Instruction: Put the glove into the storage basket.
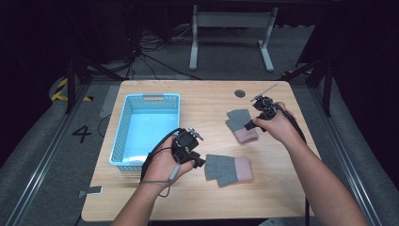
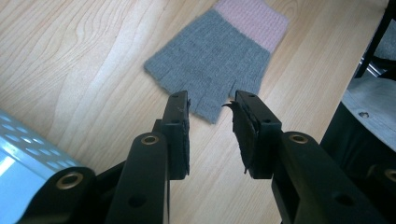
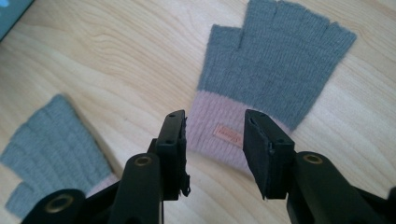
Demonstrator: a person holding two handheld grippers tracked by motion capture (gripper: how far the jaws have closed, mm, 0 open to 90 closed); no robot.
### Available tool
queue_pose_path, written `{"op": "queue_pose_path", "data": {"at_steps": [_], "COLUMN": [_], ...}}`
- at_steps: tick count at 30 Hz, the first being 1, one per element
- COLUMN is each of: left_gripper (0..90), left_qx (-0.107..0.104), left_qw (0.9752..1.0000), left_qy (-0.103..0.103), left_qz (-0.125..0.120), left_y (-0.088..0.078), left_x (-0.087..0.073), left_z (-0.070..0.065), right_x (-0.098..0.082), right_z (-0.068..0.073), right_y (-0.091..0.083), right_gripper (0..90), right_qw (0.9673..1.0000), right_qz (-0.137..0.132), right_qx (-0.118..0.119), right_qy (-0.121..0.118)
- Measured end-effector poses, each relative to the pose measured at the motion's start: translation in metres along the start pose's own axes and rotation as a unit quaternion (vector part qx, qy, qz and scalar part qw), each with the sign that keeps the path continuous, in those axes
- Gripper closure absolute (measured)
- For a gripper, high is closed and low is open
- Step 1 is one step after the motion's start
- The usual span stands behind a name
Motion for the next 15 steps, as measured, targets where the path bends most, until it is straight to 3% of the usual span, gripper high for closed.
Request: {"op": "queue_pose_path", "data": {"at_steps": [8, 10, 15], "left_gripper": [66.9, 66.8, 66.7], "left_qx": [0.006, 0.009, 0.009], "left_qw": [1.0000, 0.9999, 0.9999], "left_qy": [-0.006, -0.008, -0.013], "left_qz": [0.001, 0.002, 0.004], "left_y": [-0.003, -0.003, -0.004], "left_x": [-0.008, -0.010, -0.013], "left_z": [0.001, 0.002, 0.003], "right_x": [0.007, 0.007, 0.006], "right_z": [-0.010, -0.017, -0.026], "right_y": [0.021, 0.031, 0.043], "right_gripper": [56.6, 53.5, 53.5], "right_qw": [0.9998, 0.9990, 0.9979], "right_qz": [0.012, 0.023, 0.031], "right_qx": [-0.004, -0.014, -0.019], "right_qy": [0.016, 0.036, 0.054]}}
Point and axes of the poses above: each handheld gripper's, and its own axes: y roughly forward along the jaws, x roughly out of its top, z roughly to its left, the point moved 7 cm from there along y, roughly forward along the jaws, and after that the axes turned 7 degrees about -y, right-handed, at the moved point
